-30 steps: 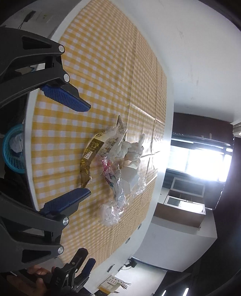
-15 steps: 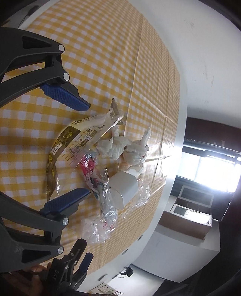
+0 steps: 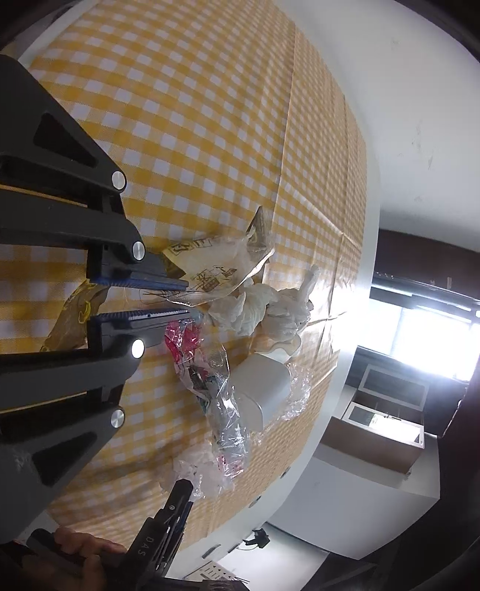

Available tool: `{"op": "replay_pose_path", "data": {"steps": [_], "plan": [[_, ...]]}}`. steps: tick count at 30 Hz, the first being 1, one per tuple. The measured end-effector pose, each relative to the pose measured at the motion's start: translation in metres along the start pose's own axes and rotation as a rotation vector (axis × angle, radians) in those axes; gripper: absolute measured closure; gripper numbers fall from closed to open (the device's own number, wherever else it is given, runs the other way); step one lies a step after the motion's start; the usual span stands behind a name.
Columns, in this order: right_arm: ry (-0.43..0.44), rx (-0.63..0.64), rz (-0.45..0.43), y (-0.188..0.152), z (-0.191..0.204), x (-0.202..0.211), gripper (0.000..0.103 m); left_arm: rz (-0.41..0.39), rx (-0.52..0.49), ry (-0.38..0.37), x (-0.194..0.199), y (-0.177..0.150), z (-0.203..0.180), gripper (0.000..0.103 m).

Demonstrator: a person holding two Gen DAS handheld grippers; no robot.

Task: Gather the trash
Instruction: 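Grasp the clear snack wrapper with left tool while right tool grasps clear plastic bag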

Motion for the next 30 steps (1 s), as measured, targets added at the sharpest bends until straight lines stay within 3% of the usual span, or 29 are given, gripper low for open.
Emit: {"op": "replay_pose_path", "data": {"steps": [7, 16, 23, 30], "plan": [[0.059, -0.016, -0.008, -0.019, -0.002, 0.022, 0.076, -0.045, 0.015, -0.005, 0.026, 0.002, 0.013, 0.095], [-0.014, 0.017, -0.045, -0.022, -0.002, 0.060, 0.077, -0.074, 0.023, -0.052, 0.048, -0.008, 0.006, 0.095], [-0.033, -0.011, 0.008, -0.063, -0.010, 0.064, 0.077, -0.093, -0.007, -0.071, 0.071, -0.024, -0.007, 0.095], [-0.053, -0.001, -0.001, -0.091, -0.007, 0.092, 0.077, -0.112, -0.039, -0.104, 0.096, -0.045, -0.024, 0.095]]}}
Point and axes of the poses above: each gripper's, at about its wrist camera, not at the fingertips, and x roughly against the way its jaws point, z to its left, y to its top, the point moved 8 cm from there along -x, roughly the way its jaws point, and after that the axes turned 6 degrees about z, right-handed, at the moved point
